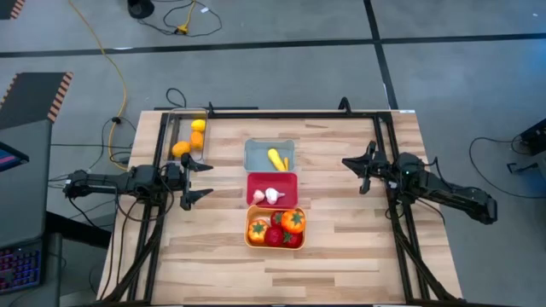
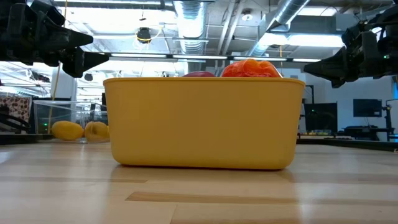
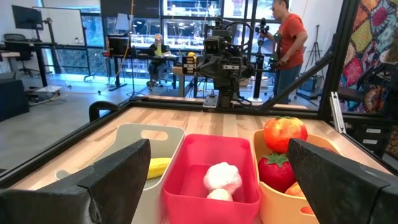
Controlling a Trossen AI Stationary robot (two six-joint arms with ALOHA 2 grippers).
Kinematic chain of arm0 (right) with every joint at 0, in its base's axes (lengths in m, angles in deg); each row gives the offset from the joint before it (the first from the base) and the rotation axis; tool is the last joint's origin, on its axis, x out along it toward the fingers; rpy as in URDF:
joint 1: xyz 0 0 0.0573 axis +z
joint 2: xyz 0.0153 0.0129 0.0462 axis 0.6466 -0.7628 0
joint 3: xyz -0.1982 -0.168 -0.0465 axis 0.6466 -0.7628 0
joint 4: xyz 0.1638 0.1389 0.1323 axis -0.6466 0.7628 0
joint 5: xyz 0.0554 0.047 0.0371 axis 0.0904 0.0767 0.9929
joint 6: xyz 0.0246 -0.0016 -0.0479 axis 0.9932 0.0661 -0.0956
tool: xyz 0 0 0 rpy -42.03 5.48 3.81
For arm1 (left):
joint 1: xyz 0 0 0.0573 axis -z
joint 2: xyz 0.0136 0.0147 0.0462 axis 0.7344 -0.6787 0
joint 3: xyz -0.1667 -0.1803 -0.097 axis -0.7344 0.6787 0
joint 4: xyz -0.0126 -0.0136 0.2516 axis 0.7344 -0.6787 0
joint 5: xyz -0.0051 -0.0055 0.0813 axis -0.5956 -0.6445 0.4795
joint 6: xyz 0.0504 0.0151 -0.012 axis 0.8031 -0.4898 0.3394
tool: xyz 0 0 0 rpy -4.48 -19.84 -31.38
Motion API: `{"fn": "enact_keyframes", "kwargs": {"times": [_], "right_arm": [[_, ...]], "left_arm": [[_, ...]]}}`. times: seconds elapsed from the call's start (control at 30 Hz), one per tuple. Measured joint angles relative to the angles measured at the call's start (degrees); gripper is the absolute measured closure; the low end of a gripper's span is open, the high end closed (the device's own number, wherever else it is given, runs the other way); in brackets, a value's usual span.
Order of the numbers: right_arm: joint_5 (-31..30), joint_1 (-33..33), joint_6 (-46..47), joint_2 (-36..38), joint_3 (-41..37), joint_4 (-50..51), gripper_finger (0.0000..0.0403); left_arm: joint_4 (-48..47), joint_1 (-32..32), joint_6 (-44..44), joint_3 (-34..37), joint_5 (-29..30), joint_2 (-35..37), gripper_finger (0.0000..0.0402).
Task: Sort produce into baskets
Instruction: Return to Home Position
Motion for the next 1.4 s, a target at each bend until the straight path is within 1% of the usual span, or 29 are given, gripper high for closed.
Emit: {"fn": "enact_keyframes", "kwargs": {"times": [0.97, 1.13, 1.4], "right_arm": [[0.0, 0.0, 0.0, 0.0, 0.0, 0.0, 0.0349], [0.0, 0.0, 0.0, 0.0, 0.0, 0.0, 0.0349], [0.0, 0.0, 0.0, 0.0, 0.0, 0.0, 0.0349]], "left_arm": [[0.0, 0.0, 0.0, 0.0, 0.0, 0.0, 0.0036], [-0.1, 0.0, 0.0, 0.0, -0.2, -1.7, 0.0036], [0.0, 0.0, 0.0, 0.0, -0.1, -2.0, 0.0036]]}}
